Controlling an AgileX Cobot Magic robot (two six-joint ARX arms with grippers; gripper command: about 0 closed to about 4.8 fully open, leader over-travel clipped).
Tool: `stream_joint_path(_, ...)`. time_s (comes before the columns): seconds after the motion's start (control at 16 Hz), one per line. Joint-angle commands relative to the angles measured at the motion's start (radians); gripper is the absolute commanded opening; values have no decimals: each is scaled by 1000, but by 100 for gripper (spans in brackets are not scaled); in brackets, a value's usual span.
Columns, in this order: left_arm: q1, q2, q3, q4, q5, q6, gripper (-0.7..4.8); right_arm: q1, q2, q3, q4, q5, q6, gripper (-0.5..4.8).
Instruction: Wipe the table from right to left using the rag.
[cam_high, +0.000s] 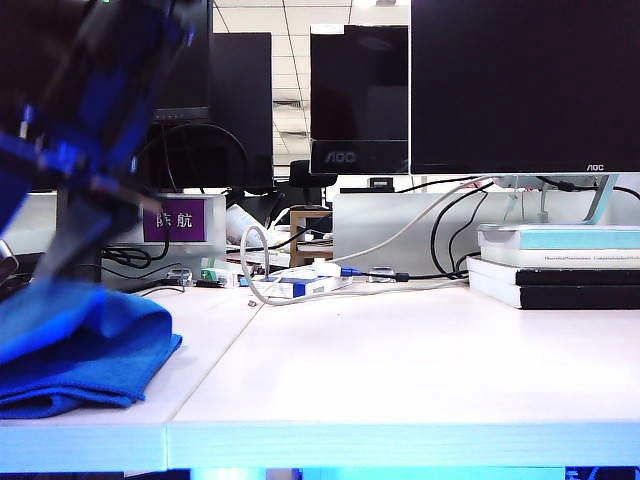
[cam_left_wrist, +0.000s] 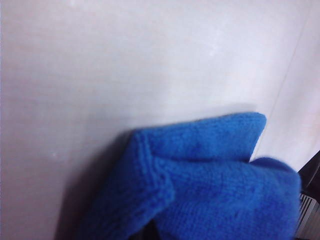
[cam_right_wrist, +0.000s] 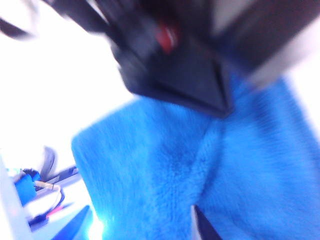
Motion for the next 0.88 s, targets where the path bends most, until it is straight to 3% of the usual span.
stream_joint_path(0.06,-3,27,-18,21,-57,9,-5,-11,-59,5,-5,-6,-8,254)
stream_joint_path(0.25,-3,27,-18,37,-48,11,-5,-32,-143,5,-1,2,-10,251)
stream_joint_path(0.31,-3,26,-17,40,-37,26,-5,-39,-162,5,5,10,-10,219)
stream_joint_path(0.44,-11,-6,-17,42,-9,31,-5,-60,-209,5,21,49,-10,68)
stream_joint_path(0.63,-15,-108,-16,24,-3,11,-5,-86,-254,5,28,76,-10,32)
stream_joint_path(0.69,-15,-179,-15,6,-4,11,-5,-105,-277,5,26,82,-10,-4)
stream_joint_path(0.88,-15,-315,-14,25,-5,-24,-5,-142,-316,5,32,93,-11,-4)
